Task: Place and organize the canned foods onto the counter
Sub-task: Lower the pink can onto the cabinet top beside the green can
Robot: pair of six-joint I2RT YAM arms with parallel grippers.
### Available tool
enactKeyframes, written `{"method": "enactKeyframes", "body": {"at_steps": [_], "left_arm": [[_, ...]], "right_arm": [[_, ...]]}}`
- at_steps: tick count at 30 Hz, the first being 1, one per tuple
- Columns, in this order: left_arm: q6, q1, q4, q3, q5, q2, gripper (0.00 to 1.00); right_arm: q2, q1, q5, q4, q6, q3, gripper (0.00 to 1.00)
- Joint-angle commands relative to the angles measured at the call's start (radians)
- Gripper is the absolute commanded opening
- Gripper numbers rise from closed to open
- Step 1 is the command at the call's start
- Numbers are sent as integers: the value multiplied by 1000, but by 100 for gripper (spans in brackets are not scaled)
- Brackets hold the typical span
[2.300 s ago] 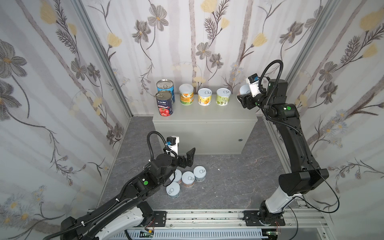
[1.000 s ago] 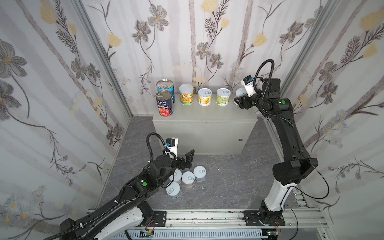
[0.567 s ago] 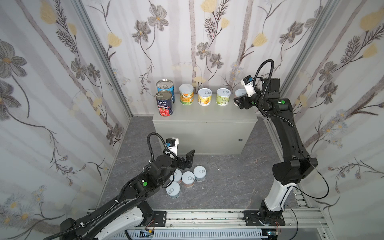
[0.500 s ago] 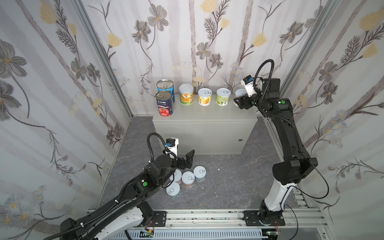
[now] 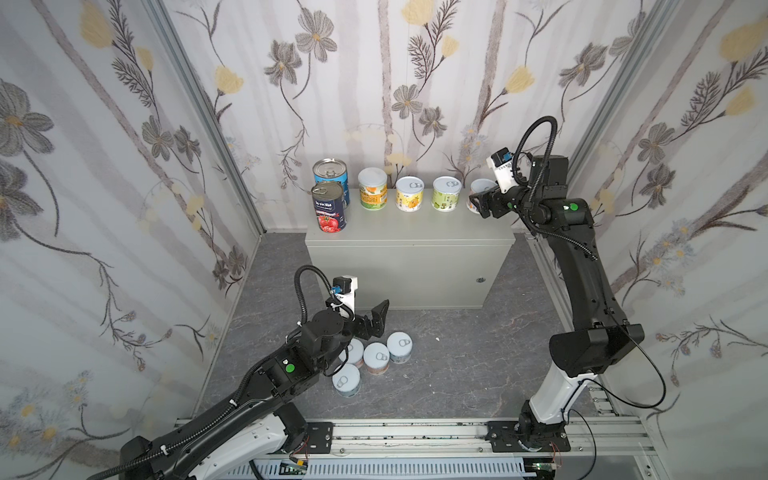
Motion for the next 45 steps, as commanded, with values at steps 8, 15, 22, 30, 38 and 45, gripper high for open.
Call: {"method": "enactKeyframes", "body": {"at_steps": [8, 15, 22, 30, 38, 45], "left_arm": [[14, 0, 48, -1, -9, 6, 100], [8, 1, 44, -4, -8, 2, 100], [5, 1, 40, -5, -10, 1, 100], [4, 1, 41, -4, -12, 3, 100], [2, 0, 42, -2, -9, 3, 100], [1, 1, 42, -6, -6, 5, 100]], "right_arm": [[-109, -1, 63, 198, 40, -219, 89], [-95, -1, 101, 204, 42, -220, 84], [-79, -2, 94, 209, 37, -213, 82], [-79, -2, 56, 208, 25, -211, 82], [-57, -2, 29, 189, 25, -179, 79], [-57, -2, 27, 188, 23, -179, 79]]}}
